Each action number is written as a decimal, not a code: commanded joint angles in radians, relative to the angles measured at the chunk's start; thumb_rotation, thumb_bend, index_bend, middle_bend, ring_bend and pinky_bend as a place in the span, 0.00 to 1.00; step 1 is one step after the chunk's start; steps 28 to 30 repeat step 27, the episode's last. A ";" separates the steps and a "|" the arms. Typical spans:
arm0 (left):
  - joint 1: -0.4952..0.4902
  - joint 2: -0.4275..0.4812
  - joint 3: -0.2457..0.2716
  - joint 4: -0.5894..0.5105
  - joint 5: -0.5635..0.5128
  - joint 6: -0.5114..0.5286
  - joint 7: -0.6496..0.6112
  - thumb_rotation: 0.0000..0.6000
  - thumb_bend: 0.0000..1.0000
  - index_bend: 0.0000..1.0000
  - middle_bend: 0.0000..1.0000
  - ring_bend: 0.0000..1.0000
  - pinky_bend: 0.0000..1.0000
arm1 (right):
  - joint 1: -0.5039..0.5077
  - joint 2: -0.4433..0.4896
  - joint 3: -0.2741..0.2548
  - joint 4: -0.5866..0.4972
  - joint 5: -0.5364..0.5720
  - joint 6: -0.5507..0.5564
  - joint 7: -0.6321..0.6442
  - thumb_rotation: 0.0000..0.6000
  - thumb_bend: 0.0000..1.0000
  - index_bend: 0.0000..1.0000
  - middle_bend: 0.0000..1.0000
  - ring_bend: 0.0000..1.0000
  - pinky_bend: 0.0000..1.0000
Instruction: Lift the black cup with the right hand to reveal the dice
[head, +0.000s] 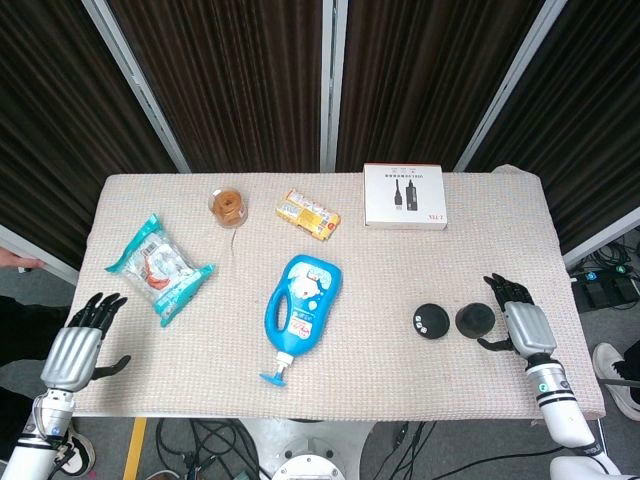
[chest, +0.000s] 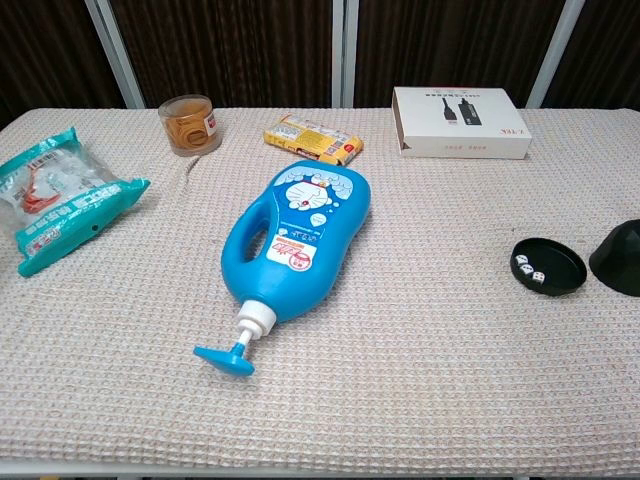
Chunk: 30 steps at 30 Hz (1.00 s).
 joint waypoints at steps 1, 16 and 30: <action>-0.001 0.001 -0.001 -0.001 0.001 0.001 0.001 1.00 0.18 0.10 0.07 0.00 0.19 | -0.008 0.016 0.011 -0.023 -0.030 0.039 0.033 1.00 0.00 0.00 0.00 0.00 0.00; -0.007 0.024 -0.030 -0.039 -0.025 0.011 0.041 1.00 0.18 0.10 0.07 0.00 0.19 | -0.170 0.082 -0.069 -0.040 -0.293 0.425 -0.170 1.00 0.03 0.00 0.00 0.00 0.00; 0.000 0.020 -0.050 -0.036 -0.027 0.055 0.081 1.00 0.18 0.10 0.07 0.00 0.19 | -0.213 0.036 -0.099 0.052 -0.314 0.448 -0.133 1.00 0.06 0.00 0.00 0.00 0.00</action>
